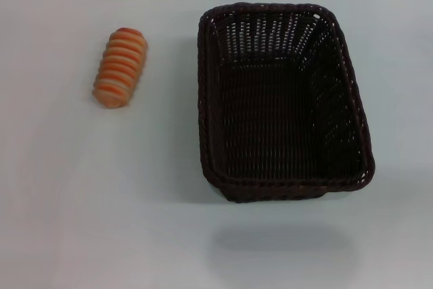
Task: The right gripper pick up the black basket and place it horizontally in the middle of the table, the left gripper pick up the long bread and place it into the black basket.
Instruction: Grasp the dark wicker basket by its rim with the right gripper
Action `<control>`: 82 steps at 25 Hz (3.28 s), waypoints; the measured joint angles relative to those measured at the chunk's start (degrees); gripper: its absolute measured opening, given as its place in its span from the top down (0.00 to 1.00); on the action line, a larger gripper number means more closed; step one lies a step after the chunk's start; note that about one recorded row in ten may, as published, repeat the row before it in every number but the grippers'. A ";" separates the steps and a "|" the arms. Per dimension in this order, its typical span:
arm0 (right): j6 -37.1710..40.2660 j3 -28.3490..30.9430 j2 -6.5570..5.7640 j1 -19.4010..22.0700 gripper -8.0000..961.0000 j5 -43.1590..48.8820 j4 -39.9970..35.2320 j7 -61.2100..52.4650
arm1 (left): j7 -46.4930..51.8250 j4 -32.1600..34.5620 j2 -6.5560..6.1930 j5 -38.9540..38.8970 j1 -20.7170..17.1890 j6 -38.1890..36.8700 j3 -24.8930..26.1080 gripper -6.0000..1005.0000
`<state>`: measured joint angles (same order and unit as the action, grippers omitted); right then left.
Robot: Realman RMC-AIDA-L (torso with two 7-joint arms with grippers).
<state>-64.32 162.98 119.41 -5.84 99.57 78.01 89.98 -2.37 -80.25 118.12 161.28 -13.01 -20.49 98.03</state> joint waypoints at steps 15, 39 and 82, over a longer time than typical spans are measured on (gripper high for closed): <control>0.06 0.01 0.04 0.01 0.33 -0.06 -0.27 0.02 | 0.00 0.01 0.00 0.00 0.31 0.01 0.01 0.15; -0.68 -2.05 -0.10 -0.03 0.33 4.29 2.45 -6.18 | 0.00 0.18 0.09 0.00 0.35 0.00 0.01 0.15; -36.13 -26.59 -12.90 -45.05 0.33 44.24 -7.42 -66.88 | 0.55 2.56 0.07 -0.30 3.02 1.46 2.40 0.15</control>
<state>-100.45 136.40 106.52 -50.89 143.81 70.58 23.10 -1.83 -77.70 118.19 160.98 -9.99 -19.02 100.43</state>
